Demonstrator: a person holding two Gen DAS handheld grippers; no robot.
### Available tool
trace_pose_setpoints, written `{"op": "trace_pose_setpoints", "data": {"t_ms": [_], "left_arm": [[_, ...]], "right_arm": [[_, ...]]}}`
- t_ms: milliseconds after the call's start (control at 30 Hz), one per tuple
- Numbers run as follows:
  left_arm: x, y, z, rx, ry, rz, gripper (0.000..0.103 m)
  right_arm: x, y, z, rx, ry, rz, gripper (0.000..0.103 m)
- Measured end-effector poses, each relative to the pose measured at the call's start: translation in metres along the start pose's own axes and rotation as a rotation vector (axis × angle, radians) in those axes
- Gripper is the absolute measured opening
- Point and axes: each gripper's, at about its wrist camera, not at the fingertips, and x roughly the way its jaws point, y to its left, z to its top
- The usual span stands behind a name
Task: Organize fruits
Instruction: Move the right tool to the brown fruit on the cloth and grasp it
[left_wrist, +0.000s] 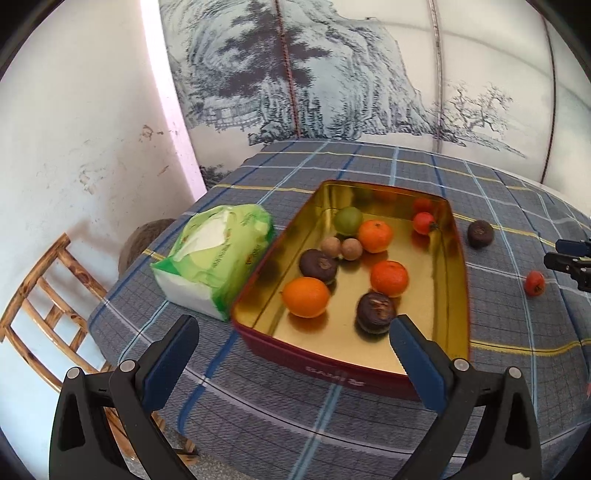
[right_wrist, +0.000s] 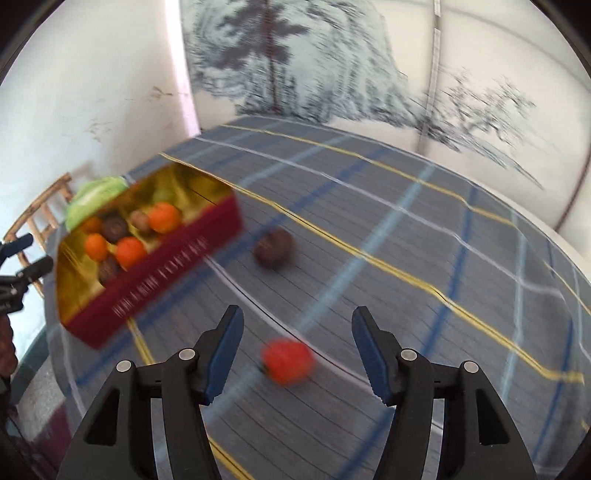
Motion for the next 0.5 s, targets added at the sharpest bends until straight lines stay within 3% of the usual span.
{"op": "trace_pose_setpoints", "data": {"t_ms": [33,300,367,500], "left_arm": [[-0.002,-0.004,0.000,0.011,-0.005,-0.001,0.102],[-0.009,-0.024,0.004,0.072,-0.024,0.000,0.102],[-0.008,-0.027,0.006,0.080,-0.018,-0.003,0.102],[-0.006,-0.033,0.009,0.088,-0.012,-0.013,0.102]], "right_arm": [[0.006,0.000,0.012,0.002,0.000,0.001,0.062],[0.002,-0.055,-0.003,-0.024,-0.011,0.060,0.062],[0.010,-0.030,0.003,-0.038,-0.004,0.066,0.063],[0.025,-0.043,0.015,-0.066,0.024,0.072,0.063]]}}
